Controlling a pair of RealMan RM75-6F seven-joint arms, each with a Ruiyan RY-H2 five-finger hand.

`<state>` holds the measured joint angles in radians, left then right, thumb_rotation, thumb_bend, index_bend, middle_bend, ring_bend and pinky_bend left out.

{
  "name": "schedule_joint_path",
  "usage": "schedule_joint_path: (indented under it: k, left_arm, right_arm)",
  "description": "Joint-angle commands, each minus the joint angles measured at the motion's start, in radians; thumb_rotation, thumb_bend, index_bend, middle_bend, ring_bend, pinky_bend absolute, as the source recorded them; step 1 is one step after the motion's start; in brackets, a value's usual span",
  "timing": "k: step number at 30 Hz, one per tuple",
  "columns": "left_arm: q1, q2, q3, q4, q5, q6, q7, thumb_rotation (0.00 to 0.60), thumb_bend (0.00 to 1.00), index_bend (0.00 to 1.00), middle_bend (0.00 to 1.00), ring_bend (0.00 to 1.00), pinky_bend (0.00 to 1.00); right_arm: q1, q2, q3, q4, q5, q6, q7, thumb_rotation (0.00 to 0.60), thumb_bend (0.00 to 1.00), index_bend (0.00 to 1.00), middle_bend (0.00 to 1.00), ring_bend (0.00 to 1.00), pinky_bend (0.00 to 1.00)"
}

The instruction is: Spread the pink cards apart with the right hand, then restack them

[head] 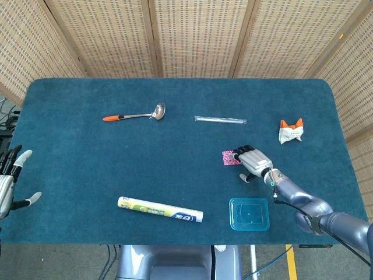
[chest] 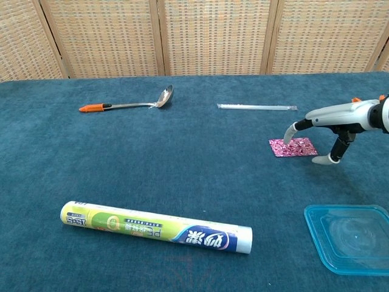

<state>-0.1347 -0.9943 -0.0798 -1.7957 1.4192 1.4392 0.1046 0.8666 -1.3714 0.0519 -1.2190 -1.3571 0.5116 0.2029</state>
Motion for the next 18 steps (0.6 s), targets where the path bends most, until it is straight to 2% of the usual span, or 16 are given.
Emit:
schedule_joint_path:
  k: [1,18]
  left_arm:
    - [0.000,0.000,0.000,0.000,0.000,0.001,-0.001,0.600,0.14,0.08,0.00,0.00,0.00]
    - [0.003,0.000,0.003,0.003,0.000,0.003,-0.003,0.600,0.14,0.08,0.00,0.00,0.00]
  right_arm:
    - [-0.005,-0.007,0.000,0.006,0.009,0.011,-0.019,0.600,0.47,0.18,0.13,0.00,0.00]
    - [-0.011,-0.025,-0.004,0.030,0.030,0.018,-0.061,0.600,0.47,0.19,0.13,0.00,0.00]
